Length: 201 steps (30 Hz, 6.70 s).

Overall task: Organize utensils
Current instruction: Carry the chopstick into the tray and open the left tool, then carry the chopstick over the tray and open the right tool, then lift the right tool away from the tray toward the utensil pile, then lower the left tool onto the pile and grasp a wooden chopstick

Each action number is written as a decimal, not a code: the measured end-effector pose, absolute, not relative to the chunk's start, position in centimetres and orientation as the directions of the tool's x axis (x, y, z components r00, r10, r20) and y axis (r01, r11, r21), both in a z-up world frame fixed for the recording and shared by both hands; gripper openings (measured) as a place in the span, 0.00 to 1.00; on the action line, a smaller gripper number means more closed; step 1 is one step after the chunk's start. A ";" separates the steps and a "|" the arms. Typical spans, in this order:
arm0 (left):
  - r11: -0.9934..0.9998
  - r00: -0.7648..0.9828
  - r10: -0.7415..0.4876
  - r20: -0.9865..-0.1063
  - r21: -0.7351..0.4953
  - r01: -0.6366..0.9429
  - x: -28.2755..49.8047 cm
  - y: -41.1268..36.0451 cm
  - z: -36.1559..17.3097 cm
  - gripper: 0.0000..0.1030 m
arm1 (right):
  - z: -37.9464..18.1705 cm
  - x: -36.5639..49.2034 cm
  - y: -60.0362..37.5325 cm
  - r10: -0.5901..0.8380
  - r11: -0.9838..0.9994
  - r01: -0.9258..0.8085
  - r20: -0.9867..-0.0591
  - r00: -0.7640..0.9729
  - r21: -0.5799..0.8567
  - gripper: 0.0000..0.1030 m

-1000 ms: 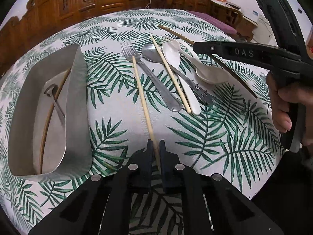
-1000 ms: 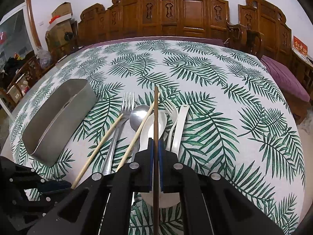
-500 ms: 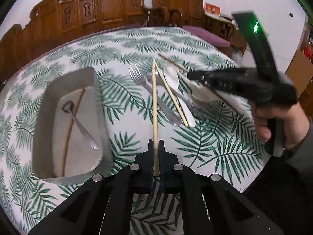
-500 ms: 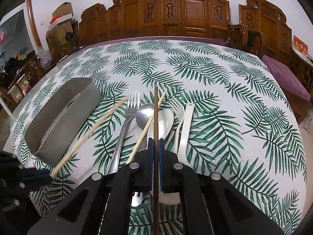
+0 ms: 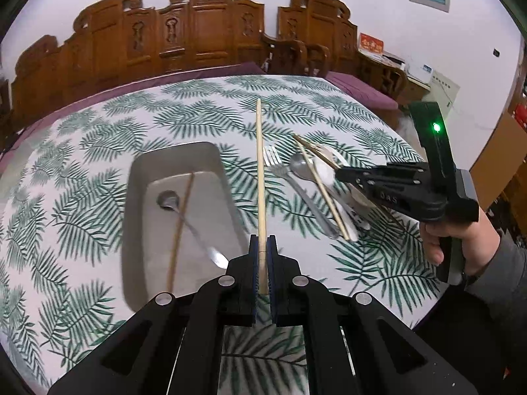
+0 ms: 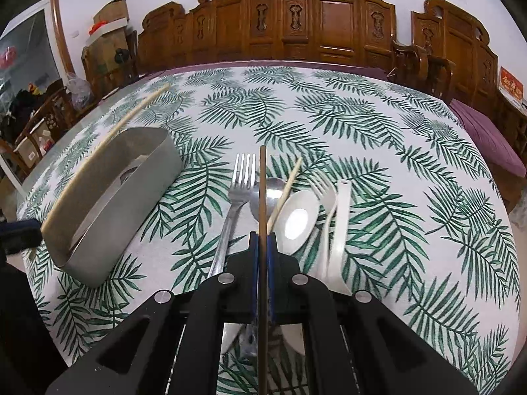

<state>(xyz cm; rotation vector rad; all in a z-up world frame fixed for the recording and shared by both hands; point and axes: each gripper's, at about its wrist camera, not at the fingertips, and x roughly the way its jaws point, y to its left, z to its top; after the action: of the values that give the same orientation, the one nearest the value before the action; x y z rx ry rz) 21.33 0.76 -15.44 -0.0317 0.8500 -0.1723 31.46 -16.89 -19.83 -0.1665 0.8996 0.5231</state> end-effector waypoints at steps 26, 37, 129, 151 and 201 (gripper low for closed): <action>0.995 0.546 -0.095 -0.833 -0.084 0.046 23.6 5.0 -19.7 0.04 | -20.0 31.0 -16.0 0.374 0.852 -0.518 -0.786 0.492 0.082 0.06; 0.996 0.583 -0.078 -0.809 -0.090 0.009 23.5 5.8 -18.5 0.06 | -19.1 30.2 -15.1 0.405 0.839 -0.535 -0.769 0.495 0.097 0.06; 0.997 0.682 -0.076 -0.727 -0.054 0.054 18.1 1.8 -13.4 0.70 | -16.0 30.4 -19.0 0.311 0.924 -0.374 -0.720 0.621 0.077 0.12; 0.978 0.591 -0.134 -0.796 -0.011 0.206 27.2 -6.9 -18.8 0.70 | -19.3 36.3 -22.6 0.312 0.922 -0.373 -0.762 0.568 0.099 0.25; 0.977 0.551 -0.212 -0.807 -0.169 0.128 30.0 -7.7 -21.1 0.04 | -22.2 36.2 -20.3 0.332 0.881 -0.457 -0.851 0.408 0.124 0.17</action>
<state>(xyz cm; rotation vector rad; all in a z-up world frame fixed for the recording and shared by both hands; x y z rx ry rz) 30.04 -7.70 -21.09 -0.0942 0.9663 -0.2018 36.21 -20.33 -22.23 -0.1358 1.0383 0.4991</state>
